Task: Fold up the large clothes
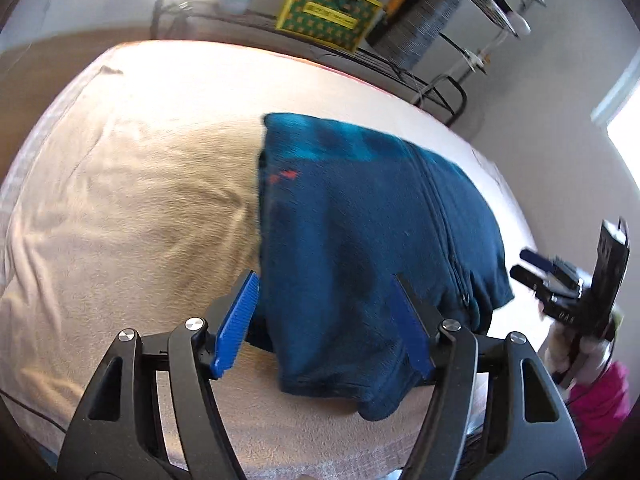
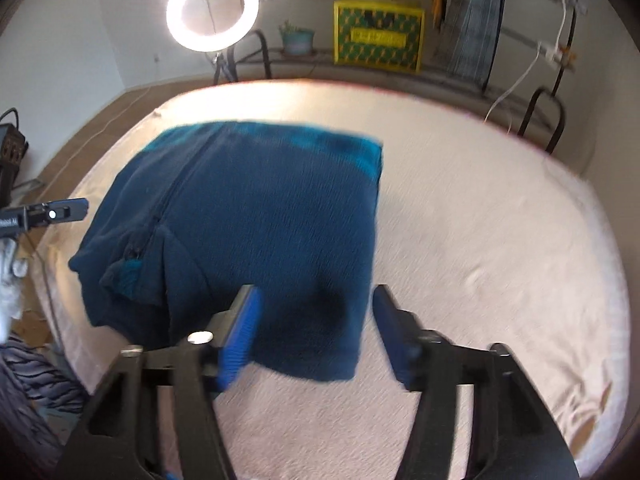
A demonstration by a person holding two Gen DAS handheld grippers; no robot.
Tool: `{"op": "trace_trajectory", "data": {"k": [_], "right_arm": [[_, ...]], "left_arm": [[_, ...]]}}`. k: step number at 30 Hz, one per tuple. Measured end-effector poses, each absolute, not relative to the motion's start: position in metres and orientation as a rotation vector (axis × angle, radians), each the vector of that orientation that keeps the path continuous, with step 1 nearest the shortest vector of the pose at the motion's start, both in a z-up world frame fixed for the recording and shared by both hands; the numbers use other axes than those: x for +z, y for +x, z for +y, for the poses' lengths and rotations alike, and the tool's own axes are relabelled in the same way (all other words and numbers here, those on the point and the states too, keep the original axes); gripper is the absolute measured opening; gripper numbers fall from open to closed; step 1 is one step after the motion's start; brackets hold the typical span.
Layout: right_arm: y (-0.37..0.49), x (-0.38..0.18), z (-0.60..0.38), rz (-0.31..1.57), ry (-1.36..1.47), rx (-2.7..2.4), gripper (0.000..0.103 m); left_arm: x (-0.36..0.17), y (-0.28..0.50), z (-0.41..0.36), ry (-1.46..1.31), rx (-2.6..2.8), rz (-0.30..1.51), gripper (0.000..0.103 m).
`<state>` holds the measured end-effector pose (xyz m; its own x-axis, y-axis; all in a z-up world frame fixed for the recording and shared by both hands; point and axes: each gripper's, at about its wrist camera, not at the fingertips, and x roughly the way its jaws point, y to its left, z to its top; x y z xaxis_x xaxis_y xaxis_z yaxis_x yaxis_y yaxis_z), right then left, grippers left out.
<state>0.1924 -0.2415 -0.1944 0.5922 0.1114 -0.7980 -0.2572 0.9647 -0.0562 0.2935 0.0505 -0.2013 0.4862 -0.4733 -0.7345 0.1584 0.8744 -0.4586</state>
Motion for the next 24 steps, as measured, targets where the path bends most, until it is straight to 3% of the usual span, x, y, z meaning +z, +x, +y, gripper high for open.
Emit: {"op": "trace_trajectory", "data": {"k": [7,13,15,24], "right_arm": [[0.205,-0.177,-0.245,0.849,-0.191,0.111,0.061],[0.207,-0.182,-0.239,0.865,-0.191,0.142,0.068],[0.210,-0.185,-0.245,0.880,-0.150,0.179,0.079],[0.233,-0.209,-0.300,0.970,0.230,0.273,0.080]], "left_arm": [[-0.207,0.305,0.074,-0.461,-0.383,1.014,0.069],[-0.212,0.308,0.078,-0.494,-0.404,1.043,0.071],[-0.218,0.312,0.080,-0.539,-0.422,1.076,0.071],[-0.246,0.332,0.099,-0.772,-0.479,1.162,0.071]]}}
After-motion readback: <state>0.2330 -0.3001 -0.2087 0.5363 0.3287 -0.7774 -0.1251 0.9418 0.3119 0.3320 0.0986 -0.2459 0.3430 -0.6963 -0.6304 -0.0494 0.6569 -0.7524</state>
